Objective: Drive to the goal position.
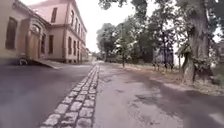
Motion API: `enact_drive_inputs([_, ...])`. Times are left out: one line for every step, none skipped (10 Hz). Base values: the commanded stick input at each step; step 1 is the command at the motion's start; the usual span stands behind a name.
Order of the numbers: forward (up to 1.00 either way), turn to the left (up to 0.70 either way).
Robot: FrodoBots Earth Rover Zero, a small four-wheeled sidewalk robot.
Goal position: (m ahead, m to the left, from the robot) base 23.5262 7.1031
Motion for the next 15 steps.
enact_drive_inputs([0.7, 0.0])
enact_drive_inputs([0.7, 0.0])
enact_drive_inputs([0.7, 0.0])
enact_drive_inputs([0.7, 0.0])
enact_drive_inputs([0.7, 0.0])
enact_drive_inputs([0.7, 0.0])
enact_drive_inputs([0.7, 0.0])
enact_drive_inputs([0.7, 0.0])
enact_drive_inputs([0.7, 0.28])
enact_drive_inputs([0.7, 0.28])
enact_drive_inputs([0.7, 0.22])
enact_drive_inputs([0.7, 0.05])
enact_drive_inputs([0.7, 0.0])
enact_drive_inputs([0.7, 0.0])
enact_drive_inputs([0.7, 0.0])
